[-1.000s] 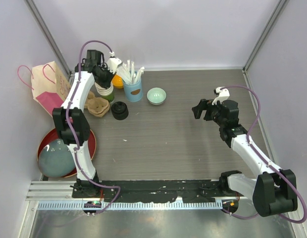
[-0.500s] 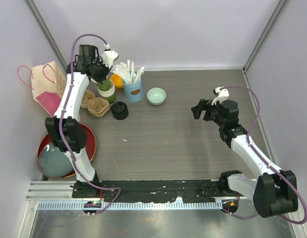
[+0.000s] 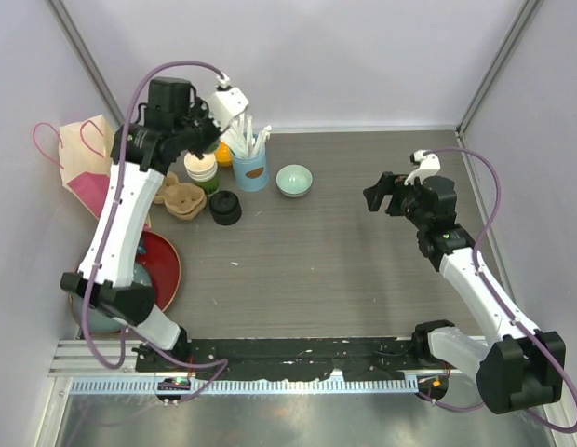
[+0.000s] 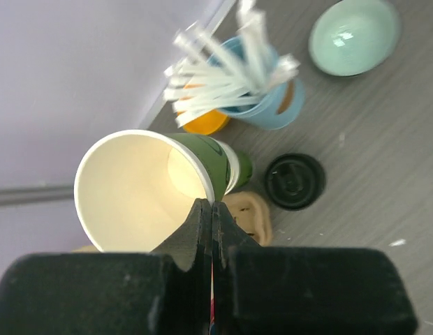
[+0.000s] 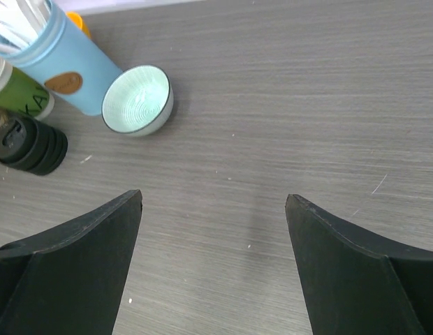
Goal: Pack the takeout coffee
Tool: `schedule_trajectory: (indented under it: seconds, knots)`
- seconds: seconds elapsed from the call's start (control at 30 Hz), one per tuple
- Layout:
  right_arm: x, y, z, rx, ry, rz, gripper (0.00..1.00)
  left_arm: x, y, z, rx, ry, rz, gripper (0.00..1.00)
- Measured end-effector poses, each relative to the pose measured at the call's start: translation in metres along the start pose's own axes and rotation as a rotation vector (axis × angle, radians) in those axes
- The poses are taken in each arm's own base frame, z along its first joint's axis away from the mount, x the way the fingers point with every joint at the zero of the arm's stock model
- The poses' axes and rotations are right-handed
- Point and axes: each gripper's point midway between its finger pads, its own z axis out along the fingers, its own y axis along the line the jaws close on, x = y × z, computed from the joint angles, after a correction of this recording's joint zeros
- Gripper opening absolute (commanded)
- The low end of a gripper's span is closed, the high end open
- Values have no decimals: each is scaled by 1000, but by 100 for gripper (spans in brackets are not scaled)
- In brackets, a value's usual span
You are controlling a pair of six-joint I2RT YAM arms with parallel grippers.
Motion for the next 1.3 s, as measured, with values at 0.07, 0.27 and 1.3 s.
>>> schedule_trajectory:
  seconds: [0.07, 0.27, 1.3]
  knots:
    - [-10, 0, -2, 17, -9, 15, 89, -22, -25, -19, 49, -46, 55, 0]
    - [-23, -2, -8, 64, -10, 60, 89, -44, -110, -54, 283, -96, 167, 0]
    - [-23, -43, -31, 306, -69, 89, 89, 6, -333, 131, 647, 36, 195, 15]
